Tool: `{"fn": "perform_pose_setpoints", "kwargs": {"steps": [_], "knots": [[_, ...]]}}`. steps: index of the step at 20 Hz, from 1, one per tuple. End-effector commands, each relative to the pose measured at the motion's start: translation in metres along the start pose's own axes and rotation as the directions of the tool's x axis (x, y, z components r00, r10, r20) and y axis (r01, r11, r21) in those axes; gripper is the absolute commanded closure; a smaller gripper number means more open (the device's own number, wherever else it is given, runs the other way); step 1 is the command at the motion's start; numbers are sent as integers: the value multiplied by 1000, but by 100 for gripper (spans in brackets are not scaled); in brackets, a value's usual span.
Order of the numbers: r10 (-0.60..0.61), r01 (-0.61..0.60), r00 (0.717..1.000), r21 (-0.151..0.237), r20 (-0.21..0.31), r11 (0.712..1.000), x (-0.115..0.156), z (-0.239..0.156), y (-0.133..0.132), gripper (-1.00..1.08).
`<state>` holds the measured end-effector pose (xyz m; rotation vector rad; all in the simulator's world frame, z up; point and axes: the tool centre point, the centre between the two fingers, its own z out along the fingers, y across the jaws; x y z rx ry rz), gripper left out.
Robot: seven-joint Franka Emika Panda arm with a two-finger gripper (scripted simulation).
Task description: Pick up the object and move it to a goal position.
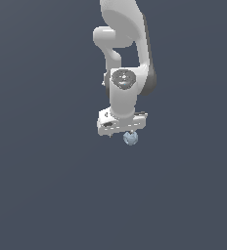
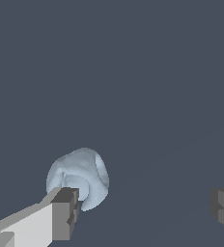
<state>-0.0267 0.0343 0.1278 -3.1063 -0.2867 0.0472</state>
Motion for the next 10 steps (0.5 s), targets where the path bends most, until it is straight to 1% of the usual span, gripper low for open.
{"fn": "perform_pose_setpoints", "kwargs": {"steps": [1, 5, 10], "knots": [[-87, 87, 996, -8, -4, 996, -4, 9, -14, -92], [-223, 223, 975, -21, -10, 975, -12, 24, -36, -92], [-336, 336, 942, -29, -14, 942, -20, 35, -55, -92]]}}
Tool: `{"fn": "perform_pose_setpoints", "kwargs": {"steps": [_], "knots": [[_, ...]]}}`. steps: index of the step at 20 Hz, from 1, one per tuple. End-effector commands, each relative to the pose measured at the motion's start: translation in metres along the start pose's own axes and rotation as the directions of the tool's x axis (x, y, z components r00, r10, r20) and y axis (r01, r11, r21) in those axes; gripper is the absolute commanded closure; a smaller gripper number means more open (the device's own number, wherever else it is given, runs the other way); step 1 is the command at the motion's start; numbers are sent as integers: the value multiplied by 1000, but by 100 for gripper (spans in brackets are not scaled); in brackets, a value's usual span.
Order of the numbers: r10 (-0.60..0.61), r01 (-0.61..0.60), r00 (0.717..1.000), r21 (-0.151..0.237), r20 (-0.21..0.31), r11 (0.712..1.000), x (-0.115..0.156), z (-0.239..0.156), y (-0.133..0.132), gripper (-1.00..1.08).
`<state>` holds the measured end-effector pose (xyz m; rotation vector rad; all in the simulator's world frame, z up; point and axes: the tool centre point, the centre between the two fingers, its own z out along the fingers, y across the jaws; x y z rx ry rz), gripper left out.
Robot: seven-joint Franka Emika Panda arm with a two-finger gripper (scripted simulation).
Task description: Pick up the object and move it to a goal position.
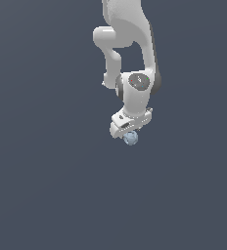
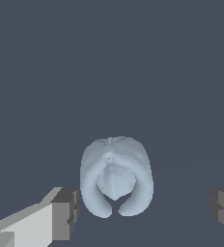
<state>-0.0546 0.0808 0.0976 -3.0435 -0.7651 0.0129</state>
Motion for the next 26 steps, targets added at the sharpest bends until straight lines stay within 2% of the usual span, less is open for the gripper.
{"fn": "perform_pose_setpoints", "kwargs": {"steps": [1, 5, 11, 21, 26], "knots": [[-50, 50, 999, -3, -4, 999, -1, 4, -8, -92], [-90, 90, 996, -6, -6, 996, -2, 8, -16, -92], [-88, 88, 996, -5, -6, 996, -2, 11, -16, -92], [-95, 95, 995, -6, -6, 995, -3, 51, -17, -92], [-95, 95, 995, -6, -7, 995, -2, 58, -16, -92]]}}
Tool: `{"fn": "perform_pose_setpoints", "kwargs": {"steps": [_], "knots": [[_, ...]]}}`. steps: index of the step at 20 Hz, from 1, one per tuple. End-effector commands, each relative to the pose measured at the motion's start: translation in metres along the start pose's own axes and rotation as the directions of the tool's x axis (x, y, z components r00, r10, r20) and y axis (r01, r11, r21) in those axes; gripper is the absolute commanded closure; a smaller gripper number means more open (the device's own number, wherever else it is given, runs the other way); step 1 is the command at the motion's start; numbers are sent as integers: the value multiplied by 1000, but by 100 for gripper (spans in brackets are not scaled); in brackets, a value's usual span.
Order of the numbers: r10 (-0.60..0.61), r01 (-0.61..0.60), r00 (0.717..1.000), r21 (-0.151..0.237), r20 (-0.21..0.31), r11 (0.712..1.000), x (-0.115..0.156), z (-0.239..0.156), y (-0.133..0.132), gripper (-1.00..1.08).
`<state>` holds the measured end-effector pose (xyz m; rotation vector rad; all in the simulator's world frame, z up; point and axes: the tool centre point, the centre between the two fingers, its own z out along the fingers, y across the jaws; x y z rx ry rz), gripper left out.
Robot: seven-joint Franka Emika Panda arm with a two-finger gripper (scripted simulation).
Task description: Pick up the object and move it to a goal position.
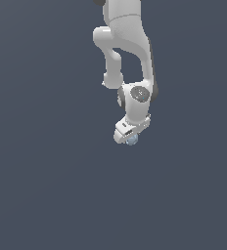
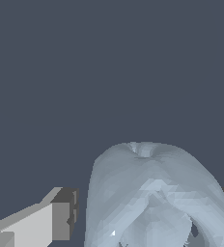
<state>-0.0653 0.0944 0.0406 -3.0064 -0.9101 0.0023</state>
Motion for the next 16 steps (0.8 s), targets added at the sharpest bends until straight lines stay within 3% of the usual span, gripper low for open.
{"fn": "perform_pose_setpoints", "kwargs": {"steps": [1, 16], "knots": [[0, 0, 1000, -1, -1, 1000, 0, 1, 0, 108], [-11, 11, 1000, -5, -19, 1000, 6, -4, 4, 108]]}}
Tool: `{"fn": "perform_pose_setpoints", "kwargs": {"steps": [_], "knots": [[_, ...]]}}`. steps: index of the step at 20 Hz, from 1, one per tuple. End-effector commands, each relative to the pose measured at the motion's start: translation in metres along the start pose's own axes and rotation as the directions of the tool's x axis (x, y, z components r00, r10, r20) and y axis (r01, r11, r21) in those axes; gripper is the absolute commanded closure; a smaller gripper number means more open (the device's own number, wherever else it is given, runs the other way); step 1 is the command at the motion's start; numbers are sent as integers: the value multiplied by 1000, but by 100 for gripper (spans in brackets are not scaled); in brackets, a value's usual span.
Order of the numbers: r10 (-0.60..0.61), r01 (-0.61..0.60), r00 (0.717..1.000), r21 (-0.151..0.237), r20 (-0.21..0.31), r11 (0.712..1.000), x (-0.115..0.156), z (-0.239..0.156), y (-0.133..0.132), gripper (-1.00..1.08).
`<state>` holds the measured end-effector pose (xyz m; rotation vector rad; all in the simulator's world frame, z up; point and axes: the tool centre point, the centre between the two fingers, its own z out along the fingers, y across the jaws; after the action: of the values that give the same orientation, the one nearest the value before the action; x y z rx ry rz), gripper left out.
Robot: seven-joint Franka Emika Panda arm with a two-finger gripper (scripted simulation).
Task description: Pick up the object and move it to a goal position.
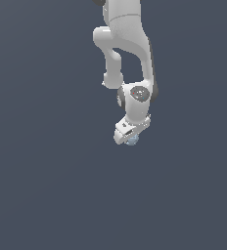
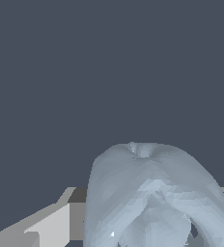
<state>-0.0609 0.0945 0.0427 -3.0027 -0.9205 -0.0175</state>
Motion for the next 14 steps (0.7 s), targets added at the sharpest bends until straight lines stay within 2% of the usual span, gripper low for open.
{"fn": "perform_pose_setpoints", "kwargs": {"steps": [1, 7, 14], "knots": [[-9, 9, 1000, -3, -14, 1000, 4, -4, 3, 108], [-55, 54, 995, -18, -82, 998, 23, -24, 16, 108], [-140, 132, 969, -52, -203, 990, 56, -63, 36, 108]]}}
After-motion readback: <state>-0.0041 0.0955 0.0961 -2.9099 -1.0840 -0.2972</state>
